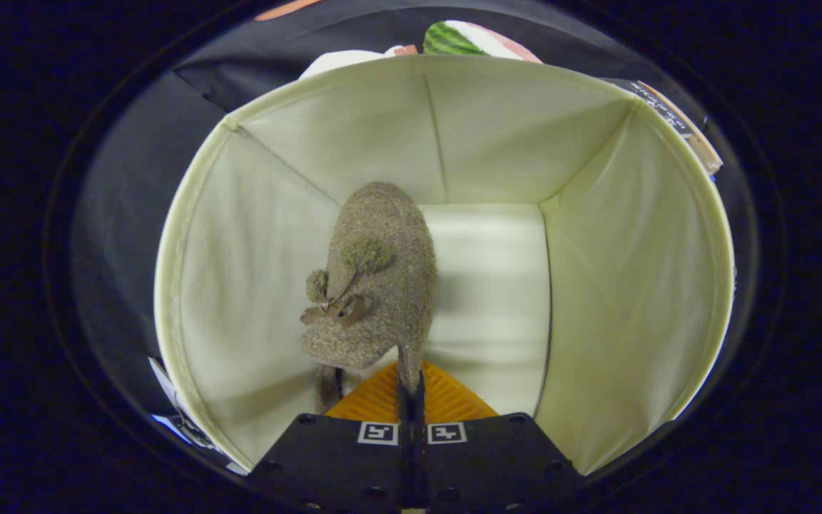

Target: Open the storage box then place both shoes into the box .Put the left shoe in first, then the right shoe, with the right side of both shoes facing outward in a uniform manner.

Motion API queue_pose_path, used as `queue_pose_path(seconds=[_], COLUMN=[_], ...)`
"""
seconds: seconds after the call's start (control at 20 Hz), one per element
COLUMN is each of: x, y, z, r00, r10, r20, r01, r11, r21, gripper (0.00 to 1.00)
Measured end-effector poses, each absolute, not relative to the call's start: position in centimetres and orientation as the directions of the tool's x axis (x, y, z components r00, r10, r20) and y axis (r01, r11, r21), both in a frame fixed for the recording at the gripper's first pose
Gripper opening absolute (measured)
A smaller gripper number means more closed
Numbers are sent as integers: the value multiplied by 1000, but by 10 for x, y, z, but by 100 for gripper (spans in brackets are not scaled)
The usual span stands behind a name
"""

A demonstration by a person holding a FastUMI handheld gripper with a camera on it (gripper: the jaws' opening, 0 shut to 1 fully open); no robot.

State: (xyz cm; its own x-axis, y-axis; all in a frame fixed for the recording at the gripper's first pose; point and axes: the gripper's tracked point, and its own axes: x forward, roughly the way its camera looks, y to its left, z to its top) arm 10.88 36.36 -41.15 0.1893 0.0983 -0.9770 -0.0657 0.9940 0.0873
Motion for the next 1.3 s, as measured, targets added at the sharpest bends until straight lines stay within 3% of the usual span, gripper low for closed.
queue_pose_path(seconds=[0.1, 0.25, 0.3, 0.45, 0.6, 0.85, 0.95, 1.3], x=[109, 106, 106, 97, 89, 77, 74, 75], y=[362, 359, 357, 355, 342, 307, 282, 140], z=[-416, -415, -409, -387, -353, -283, -260, -229], r00=[184, 179, 181, 176, 188, 247, 286, 327], r10=[84, 98, 105, 151, 174, 283, 298, 343], r20=[-979, -979, -978, -973, -967, -927, -911, -880], r01=[-67, -58, -58, -90, -151, -260, -307, -231], r11=[995, 994, 994, 986, 978, 941, 929, 932], r21=[73, 89, 96, 137, 147, 218, 207, 277], gripper=[1, 9, 20, 40, 72, 85, 95, 96])
